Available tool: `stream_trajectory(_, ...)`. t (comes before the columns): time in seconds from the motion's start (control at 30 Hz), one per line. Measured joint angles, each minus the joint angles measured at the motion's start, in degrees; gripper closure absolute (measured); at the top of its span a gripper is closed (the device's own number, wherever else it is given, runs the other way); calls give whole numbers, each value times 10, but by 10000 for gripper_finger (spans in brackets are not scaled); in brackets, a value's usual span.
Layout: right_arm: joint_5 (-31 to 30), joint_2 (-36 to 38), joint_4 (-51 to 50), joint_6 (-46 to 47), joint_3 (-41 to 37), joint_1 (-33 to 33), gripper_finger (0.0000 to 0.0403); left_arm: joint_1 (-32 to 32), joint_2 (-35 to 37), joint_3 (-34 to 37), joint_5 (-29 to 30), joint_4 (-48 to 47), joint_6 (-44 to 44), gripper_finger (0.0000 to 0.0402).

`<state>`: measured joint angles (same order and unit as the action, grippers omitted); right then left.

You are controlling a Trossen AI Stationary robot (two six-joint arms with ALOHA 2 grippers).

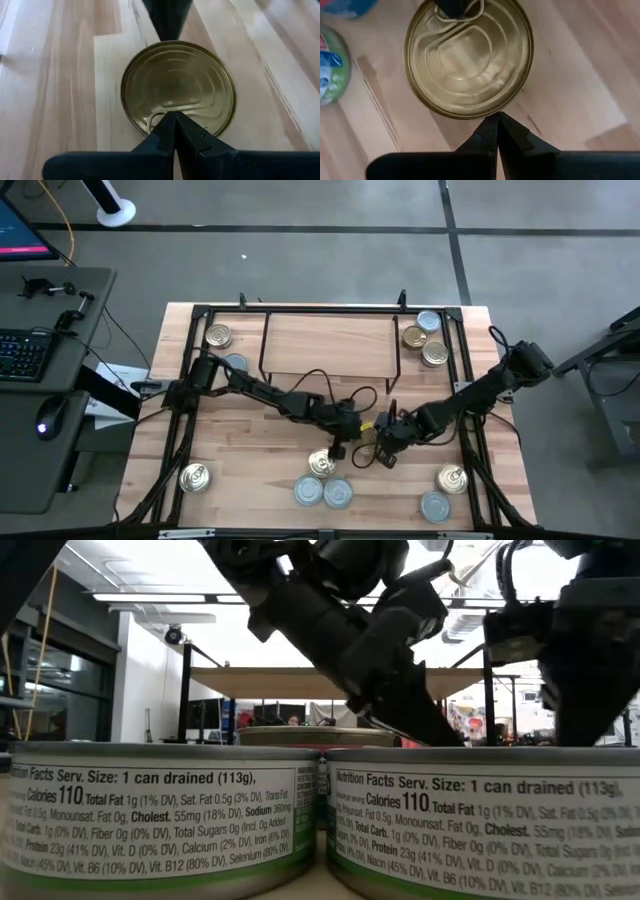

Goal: Stack canned seafood by type on shelf
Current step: Put the green tuna can on the shelf

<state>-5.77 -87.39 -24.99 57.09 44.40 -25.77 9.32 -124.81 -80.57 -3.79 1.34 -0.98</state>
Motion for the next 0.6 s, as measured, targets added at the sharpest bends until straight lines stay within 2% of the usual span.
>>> stream_trajectory(0.23,-27,0,39,-68,0,49,403,-7,25,0,-14,-103,-38,401)
stream_trajectory(0.6,-22,0,75,-111,1,78,403,-19,47,2,-6,-153,-53,401)
